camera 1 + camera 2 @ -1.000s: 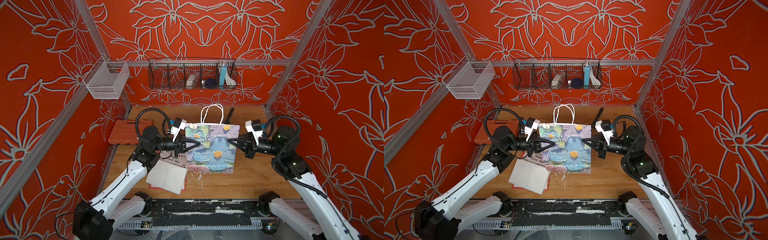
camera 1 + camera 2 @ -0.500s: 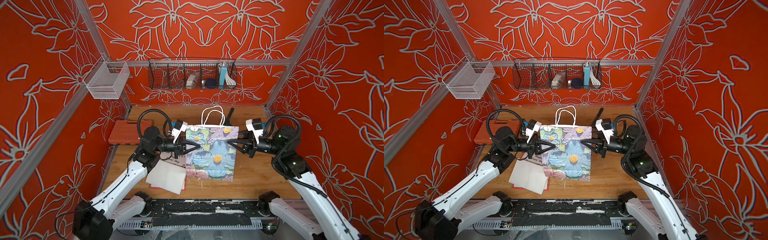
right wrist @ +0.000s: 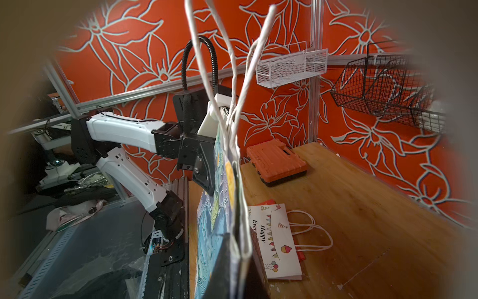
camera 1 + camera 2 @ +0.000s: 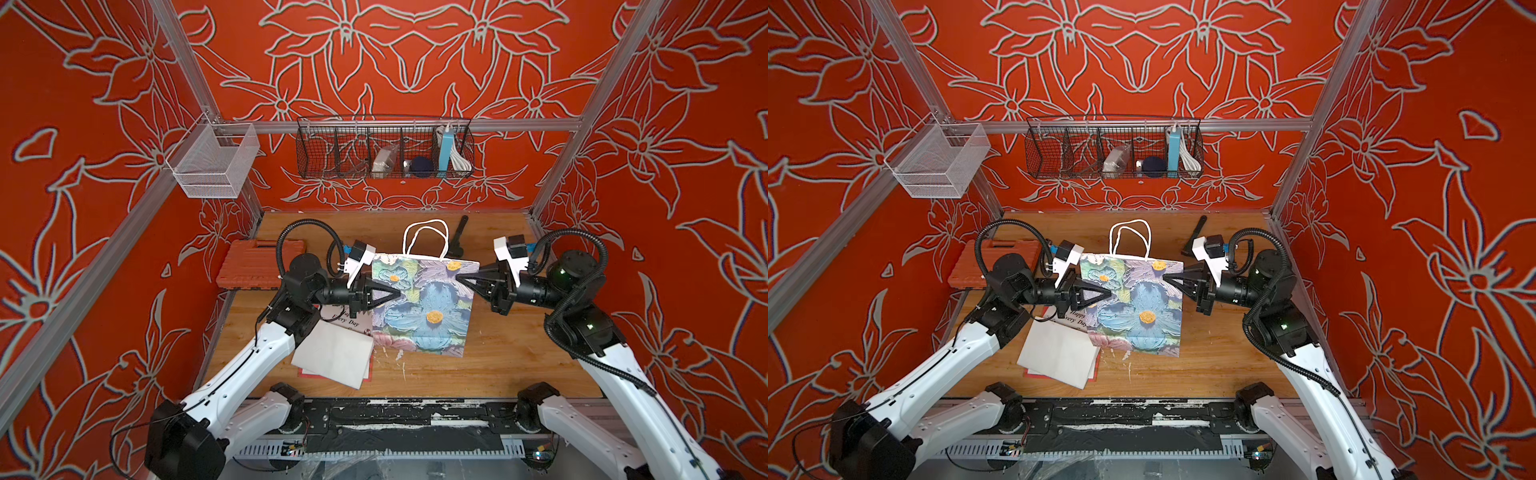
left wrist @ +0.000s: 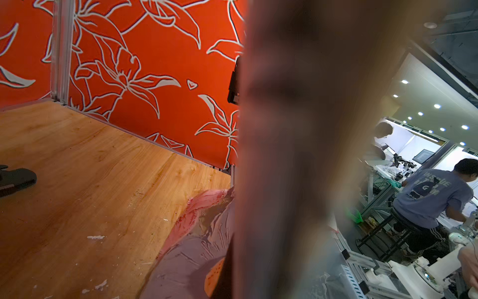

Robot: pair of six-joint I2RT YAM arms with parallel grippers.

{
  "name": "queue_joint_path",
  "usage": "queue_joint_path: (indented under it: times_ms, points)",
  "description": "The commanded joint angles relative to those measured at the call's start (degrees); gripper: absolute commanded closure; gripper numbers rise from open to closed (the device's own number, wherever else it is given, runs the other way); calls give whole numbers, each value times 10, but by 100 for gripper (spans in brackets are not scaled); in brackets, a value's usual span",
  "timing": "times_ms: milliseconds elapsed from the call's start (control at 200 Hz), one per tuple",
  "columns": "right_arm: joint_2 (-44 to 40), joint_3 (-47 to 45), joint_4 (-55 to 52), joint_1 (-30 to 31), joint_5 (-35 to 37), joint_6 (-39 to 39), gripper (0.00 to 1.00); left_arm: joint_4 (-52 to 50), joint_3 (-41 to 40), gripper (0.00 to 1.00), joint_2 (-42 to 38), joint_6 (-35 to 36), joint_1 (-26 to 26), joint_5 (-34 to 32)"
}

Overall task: Put away the paper bag
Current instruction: Press the paper bag.

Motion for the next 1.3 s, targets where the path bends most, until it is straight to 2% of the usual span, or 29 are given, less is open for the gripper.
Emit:
queue_joint_path:
  times_ms: [0,50,150,245,270,305,340,375,445,575,786,866,931,1056,1176,1246,1296]
  points:
    - [-4,23,20,-3,-2,-2,57,-10,-9,100,-4,20,-1,14]
    - [-4,25,16,-3,-3,-3,59,-12,-12,100,-5,23,-1,15]
    - [-6,24,12,-3,-6,-8,100,-15,-17,100,-9,24,-1,15]
    - [-16,22,-27,-3,7,-33,100,-16,-16,100,-9,25,-1,13]
    - [-21,21,-46,-3,18,-42,86,-15,-16,100,-9,25,-1,12]
    - [-28,23,-83,-3,45,-63,61,-13,-15,100,-26,23,-1,9]
    - [-38,24,-128,-3,82,-84,46,-13,-13,100,-32,22,-1,6]
    - [-51,21,-158,-4,116,-93,38,-15,-9,100,-37,22,-1,1]
    - [-76,-2,-185,-4,127,-104,31,-9,-5,100,-45,15,-1,-6]
    - [-109,-61,-165,-4,69,-84,20,17,-1,100,-52,-11,-4,-8]
    - [-73,-66,-82,-3,-1,-66,19,27,-1,100,-44,-17,-12,-14]
    - [-45,-62,-26,-3,-27,-29,24,43,-5,100,-38,-27,-18,-18]
    - [-26,-68,31,-1,-37,13,34,52,-8,100,-33,-29,-22,-26]
    - [-7,-77,98,3,-35,65,60,55,-8,100,-24,-28,-27,-40]
    - [-12,-89,127,4,-24,84,99,53,-7,100,-19,-27,-27,-73]
    - [-21,-86,104,4,-14,65,100,41,-5,100,-24,-17,-27,-102]
    - [-30,-84,80,4,-9,45,100,37,-4,83,-30,-13,-27,-123]
